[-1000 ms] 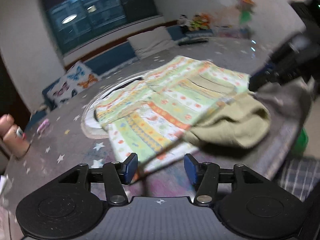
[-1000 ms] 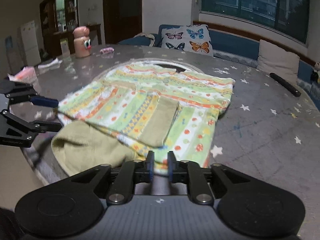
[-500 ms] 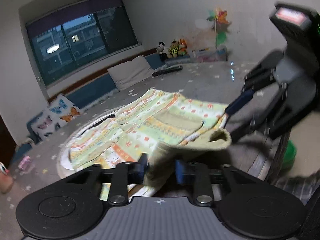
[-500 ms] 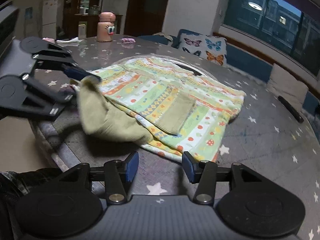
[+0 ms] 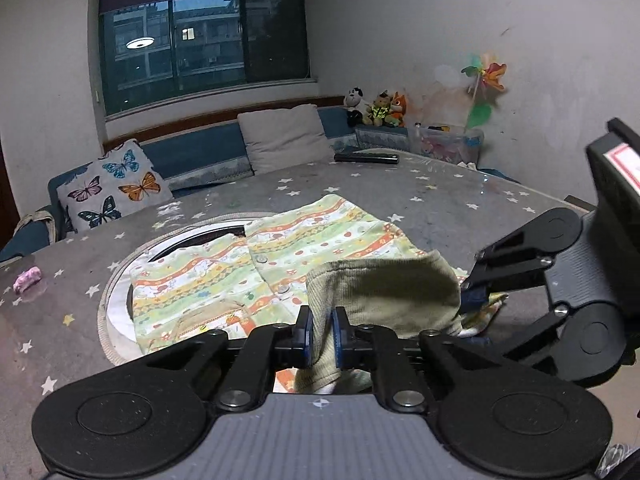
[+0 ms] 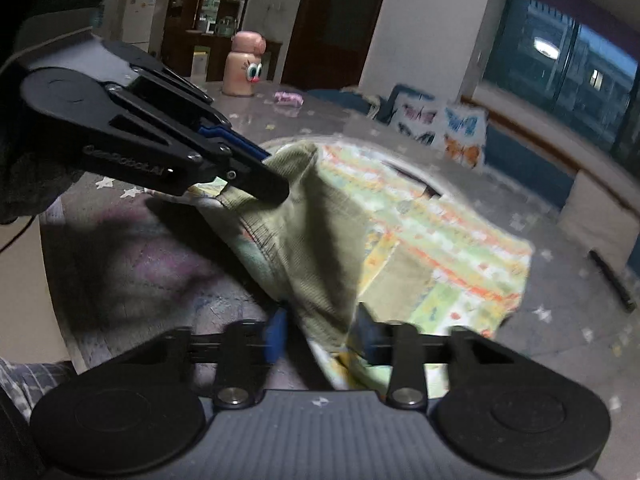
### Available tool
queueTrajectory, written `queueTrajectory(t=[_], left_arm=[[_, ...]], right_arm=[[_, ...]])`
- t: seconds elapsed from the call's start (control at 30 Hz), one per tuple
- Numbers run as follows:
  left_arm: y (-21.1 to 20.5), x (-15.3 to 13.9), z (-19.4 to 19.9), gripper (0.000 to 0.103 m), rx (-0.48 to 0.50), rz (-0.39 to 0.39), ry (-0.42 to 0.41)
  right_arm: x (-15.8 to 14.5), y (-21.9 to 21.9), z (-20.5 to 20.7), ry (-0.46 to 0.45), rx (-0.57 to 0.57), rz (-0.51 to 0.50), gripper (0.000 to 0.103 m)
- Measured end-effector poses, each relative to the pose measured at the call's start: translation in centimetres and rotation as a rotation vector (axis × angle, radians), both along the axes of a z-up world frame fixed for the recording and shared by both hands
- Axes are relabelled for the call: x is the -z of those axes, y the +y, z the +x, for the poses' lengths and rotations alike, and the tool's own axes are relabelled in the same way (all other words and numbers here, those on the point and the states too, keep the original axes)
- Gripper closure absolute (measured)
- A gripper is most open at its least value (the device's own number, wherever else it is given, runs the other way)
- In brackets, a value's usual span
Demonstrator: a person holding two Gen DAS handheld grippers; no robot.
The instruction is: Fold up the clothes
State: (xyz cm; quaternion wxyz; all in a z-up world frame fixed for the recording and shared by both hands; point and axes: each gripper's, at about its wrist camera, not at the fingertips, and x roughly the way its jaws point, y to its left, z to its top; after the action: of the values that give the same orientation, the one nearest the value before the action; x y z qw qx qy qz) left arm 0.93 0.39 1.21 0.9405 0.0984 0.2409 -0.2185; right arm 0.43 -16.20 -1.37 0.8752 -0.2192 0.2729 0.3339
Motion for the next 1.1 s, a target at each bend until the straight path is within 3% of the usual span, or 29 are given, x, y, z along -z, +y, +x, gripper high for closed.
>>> queueTrajectory(t=[0.03, 0.1, 0.13, 0.17, 0.6, 0.63, 0.7, 0.77, 0.8, 1.1], left_arm=[[0.2, 0.0, -0.2, 0.086, -0.001, 0.004, 0.001], [0.8, 0.2, -0.9, 0.073, -0.013, 0.024, -0.004], [1.1, 0.3, -1.3, 0.055, -0.022, 0.038, -0.01], [1.4, 0.5, -1.9, 0.047, -0.032, 0.057, -0.023], [2.9, 3.8, -4.1, 0.044, -0.055, 0.315, -0.124], [2.9, 4.0, -4.0, 0.048, -0.053, 0.331, -0.139], [3.0, 4.0, -3.7, 0.067, -0.059, 0.339, -0.16], [3.4, 3.5, -3.4, 0.086, -0.067, 0.308, -0.148], [3.6, 3.2, -3.3, 0.09, -0.067, 0.292, -0.145], [4.4, 0.0, -6.2, 0.096, -0.022, 0.206, -0.124]], right_arm=[[0.0, 0.0, 0.3, 0.019, 0.008, 0.012, 0.08], [-0.4, -0.3, 0.9, 0.05, 0.017, 0.047, 0.085], [-0.7, -0.4, 1.1, 0.065, 0.026, 0.064, 0.087], [-1.0, -0.6, 1.3, 0.08, 0.035, 0.081, 0.087], [-3.9, -1.3, 3.4, 0.075, 0.107, 0.19, 0.09], [-3.9, -1.4, 3.4, 0.073, 0.112, 0.192, 0.09], [-3.8, -1.4, 3.2, 0.073, 0.116, 0.192, 0.09], [-3.6, -1.3, 3.0, 0.07, 0.118, 0.192, 0.092], [-3.7, -1.3, 2.9, 0.068, 0.123, 0.196, 0.092], [-5.1, -2.7, 0.1, 0.062, 0.104, 0.226, 0.093]])
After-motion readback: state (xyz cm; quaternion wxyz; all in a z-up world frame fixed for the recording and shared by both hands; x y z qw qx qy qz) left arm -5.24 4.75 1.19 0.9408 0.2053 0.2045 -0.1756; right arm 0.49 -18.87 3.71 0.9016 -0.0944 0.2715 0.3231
